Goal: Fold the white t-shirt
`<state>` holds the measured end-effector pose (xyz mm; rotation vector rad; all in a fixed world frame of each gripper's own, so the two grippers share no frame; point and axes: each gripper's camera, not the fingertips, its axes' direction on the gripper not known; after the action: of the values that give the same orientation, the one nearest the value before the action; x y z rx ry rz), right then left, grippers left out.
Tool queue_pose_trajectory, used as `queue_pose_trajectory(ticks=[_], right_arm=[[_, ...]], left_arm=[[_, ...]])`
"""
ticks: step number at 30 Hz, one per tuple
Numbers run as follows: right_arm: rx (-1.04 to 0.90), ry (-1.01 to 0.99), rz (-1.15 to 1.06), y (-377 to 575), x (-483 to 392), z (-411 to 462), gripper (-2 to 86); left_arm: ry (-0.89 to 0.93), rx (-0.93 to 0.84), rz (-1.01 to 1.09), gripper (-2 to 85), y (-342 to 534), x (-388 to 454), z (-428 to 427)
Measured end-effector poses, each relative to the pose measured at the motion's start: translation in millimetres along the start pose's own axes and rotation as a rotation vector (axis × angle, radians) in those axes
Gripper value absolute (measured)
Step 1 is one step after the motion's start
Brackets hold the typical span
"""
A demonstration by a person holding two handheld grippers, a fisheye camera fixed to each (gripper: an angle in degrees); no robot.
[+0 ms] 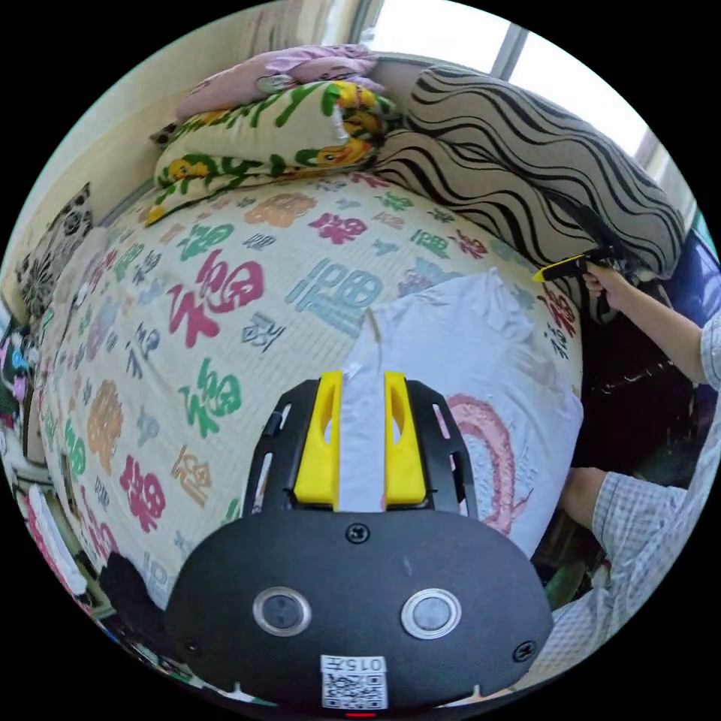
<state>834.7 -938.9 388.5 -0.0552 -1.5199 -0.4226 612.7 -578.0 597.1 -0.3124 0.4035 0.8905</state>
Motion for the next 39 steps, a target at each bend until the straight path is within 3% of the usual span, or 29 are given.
queue_pose_trajectory(ticks=[8, 12, 21, 27, 30, 32, 35, 39], right_arm=[[0.086, -0.507, 0.47, 97, 110, 27, 8.0], [0.037, -0.539, 0.488, 104, 118, 39, 5.6], [0.202, -0.598, 0.561, 164, 164, 9, 0.1], [0.167, -0.569, 0.546, 192, 185, 1, 0.3], [0.129, -0.512, 0.417, 201, 174, -13, 2.4], [0.059, -0.452, 0.282, 211, 156, -18, 5.5], [-0.059, -0.352, 0.13, 227, 132, -15, 6.9], [-0.169, -0.335, 0.072, 247, 117, 1, 7.1]], left_arm=[[0.209, -0.063, 0.411, 8.5, -168, 162, 123], [0.19, -0.133, 0.537, 8.5, -212, 218, 170], [0.14, -0.288, 0.608, 1.0, -240, 273, 243], [0.09, -0.28, 0.478, 6.6, -236, 261, 249], [0.082, -0.115, 0.373, 7.2, -220, 237, 212], [0.116, 0.051, 0.266, 7.3, -185, 207, 162], [0.126, 0.148, 0.12, 7.5, -112, 159, 109], [0.066, 0.025, -0.201, 7.6, 16, 93, 76]])
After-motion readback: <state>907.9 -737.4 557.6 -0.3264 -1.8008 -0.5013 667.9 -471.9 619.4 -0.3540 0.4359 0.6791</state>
